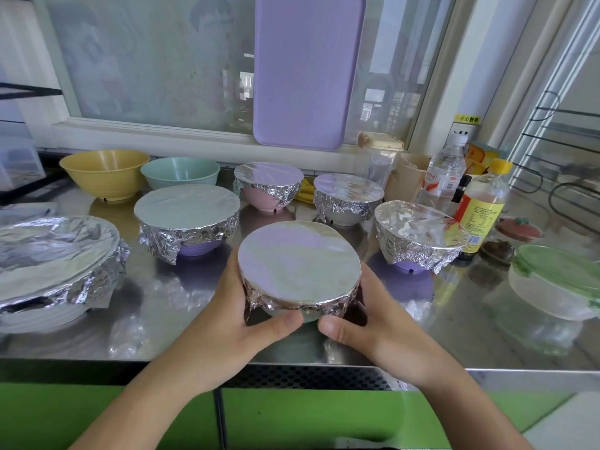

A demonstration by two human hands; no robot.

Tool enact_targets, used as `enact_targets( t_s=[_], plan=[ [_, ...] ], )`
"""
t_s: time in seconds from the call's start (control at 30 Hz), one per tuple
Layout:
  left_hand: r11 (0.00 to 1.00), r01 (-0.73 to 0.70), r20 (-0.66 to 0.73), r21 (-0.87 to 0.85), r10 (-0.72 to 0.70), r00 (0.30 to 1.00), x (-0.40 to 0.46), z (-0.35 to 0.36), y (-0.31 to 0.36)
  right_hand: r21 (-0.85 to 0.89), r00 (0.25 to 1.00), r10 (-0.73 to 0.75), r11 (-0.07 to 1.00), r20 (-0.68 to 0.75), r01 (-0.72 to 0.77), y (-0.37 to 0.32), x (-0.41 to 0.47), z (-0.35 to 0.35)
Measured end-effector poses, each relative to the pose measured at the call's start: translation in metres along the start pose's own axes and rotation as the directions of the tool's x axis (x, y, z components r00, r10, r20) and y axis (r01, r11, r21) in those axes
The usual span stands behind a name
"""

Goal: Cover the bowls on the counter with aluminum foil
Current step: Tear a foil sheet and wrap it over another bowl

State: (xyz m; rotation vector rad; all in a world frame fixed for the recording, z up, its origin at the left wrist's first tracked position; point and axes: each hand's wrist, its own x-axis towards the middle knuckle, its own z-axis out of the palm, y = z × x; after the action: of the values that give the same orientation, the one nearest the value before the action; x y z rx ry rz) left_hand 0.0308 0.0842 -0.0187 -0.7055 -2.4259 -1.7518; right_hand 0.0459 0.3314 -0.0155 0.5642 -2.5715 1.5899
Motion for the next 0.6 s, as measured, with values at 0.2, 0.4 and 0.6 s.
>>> enact_targets(
  t_s=[0.2, 0.4, 0.6],
  plan=[
    [0.934, 0.057, -0.085, -0.352, -0.093, 0.992, 0.001, -0.018, -0.006, 0.177, 0.999, 0.010, 0.984, -0.041, -0.002, -0.001, 0.002, -0.015],
    [0.974, 0.000, -0.046, -0.228, -0.011, 0.999, 0.006, -0.021, -0.013, 0.252, 0.996, -0.087, 0.964, 0.002, 0.084, -0.002, 0.010, -0.011],
    [0.990, -0.037, -0.006, -0.133, 0.036, 0.999, 0.007, -0.022, -0.017, 0.210, 0.996, -0.093, 0.973, -0.001, 0.091, 0.002, 0.011, -0.008]
  ],
)
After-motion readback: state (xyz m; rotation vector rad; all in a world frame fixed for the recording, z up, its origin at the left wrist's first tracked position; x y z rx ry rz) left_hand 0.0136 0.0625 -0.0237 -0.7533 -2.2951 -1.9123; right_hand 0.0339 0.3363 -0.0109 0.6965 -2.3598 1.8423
